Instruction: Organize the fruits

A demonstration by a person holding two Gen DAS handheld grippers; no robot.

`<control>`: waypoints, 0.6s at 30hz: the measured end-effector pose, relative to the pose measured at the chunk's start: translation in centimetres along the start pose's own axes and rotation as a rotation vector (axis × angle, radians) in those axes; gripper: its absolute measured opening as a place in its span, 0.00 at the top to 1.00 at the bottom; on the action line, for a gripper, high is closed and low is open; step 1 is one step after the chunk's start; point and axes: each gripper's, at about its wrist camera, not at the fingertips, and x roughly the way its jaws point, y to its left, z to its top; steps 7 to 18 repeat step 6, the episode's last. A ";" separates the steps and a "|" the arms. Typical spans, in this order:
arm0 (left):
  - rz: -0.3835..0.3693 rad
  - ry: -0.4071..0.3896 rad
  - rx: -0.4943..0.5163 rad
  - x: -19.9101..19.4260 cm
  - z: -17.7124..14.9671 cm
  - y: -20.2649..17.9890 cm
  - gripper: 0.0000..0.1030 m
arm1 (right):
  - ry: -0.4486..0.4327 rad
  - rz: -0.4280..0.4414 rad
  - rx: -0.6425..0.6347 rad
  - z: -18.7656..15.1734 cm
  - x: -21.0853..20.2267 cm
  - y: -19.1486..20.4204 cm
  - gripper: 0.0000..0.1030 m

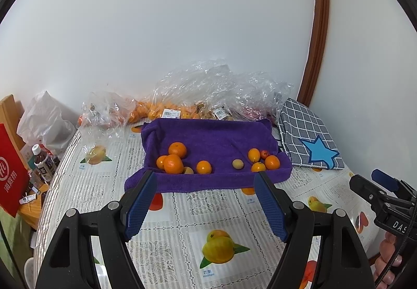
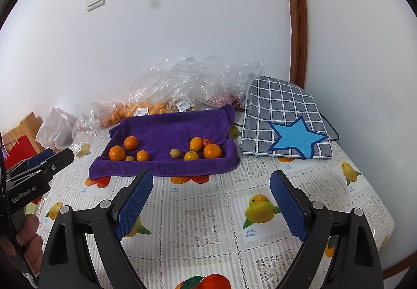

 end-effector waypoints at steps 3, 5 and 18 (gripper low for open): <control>-0.002 -0.002 0.000 0.0 0.0 -0.1 0.27 | -0.001 0.001 0.000 0.0 0.0 0.0 0.12; 0.000 -0.007 0.003 -0.1 0.0 -0.1 0.27 | -0.002 0.001 -0.001 0.0 0.0 0.1 0.12; 0.007 -0.002 0.005 0.1 0.1 -0.2 0.27 | -0.001 0.000 0.000 0.0 0.0 0.1 0.12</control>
